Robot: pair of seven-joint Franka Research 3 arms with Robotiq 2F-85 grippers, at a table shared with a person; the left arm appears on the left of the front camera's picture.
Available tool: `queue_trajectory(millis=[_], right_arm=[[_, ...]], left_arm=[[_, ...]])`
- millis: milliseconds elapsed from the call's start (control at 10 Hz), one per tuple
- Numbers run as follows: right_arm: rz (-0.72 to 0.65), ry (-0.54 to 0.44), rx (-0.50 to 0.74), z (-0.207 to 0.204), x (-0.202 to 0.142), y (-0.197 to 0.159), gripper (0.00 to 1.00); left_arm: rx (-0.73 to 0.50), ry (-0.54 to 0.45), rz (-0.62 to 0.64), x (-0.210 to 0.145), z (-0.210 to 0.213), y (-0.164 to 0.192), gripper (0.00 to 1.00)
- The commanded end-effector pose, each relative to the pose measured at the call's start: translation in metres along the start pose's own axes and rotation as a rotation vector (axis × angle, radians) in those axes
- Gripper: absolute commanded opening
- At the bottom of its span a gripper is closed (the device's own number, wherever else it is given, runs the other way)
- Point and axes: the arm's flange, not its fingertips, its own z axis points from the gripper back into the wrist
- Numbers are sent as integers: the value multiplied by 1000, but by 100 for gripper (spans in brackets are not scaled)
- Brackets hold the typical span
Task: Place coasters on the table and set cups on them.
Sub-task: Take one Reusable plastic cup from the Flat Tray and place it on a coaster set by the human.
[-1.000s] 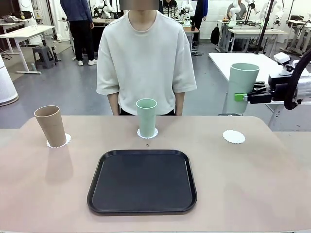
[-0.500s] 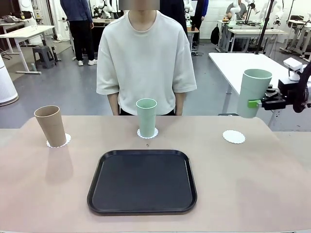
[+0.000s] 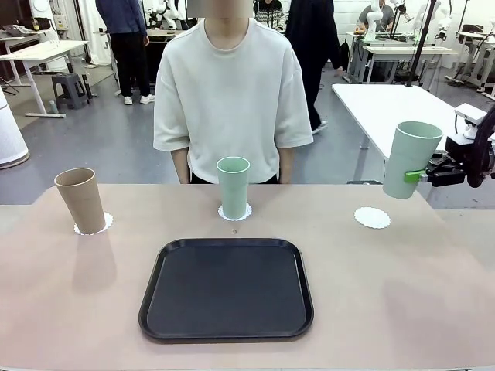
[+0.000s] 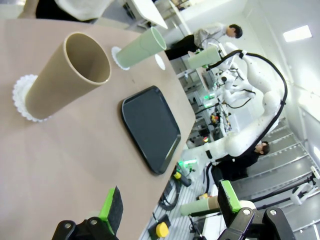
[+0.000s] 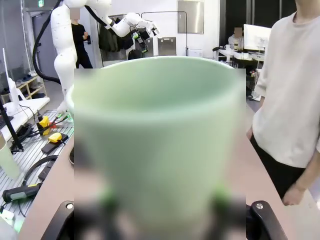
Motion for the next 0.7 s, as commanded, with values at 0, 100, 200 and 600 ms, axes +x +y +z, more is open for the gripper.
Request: queue_trajectory(millis=[0, 100, 200, 600], right_arm=[[-2, 6, -8, -3, 5, 5, 83], [-2, 6, -8, -3, 5, 5, 83], [-2, 6, -8, -3, 5, 5, 83], [40, -23, 7, 0, -24, -39, 83]], left_arm=[[1, 4, -2, 0, 2, -1, 100], [1, 4, -2, 0, 2, -1, 100], [1, 4, -2, 0, 2, -1, 100], [1, 4, -2, 0, 2, -1, 100]])
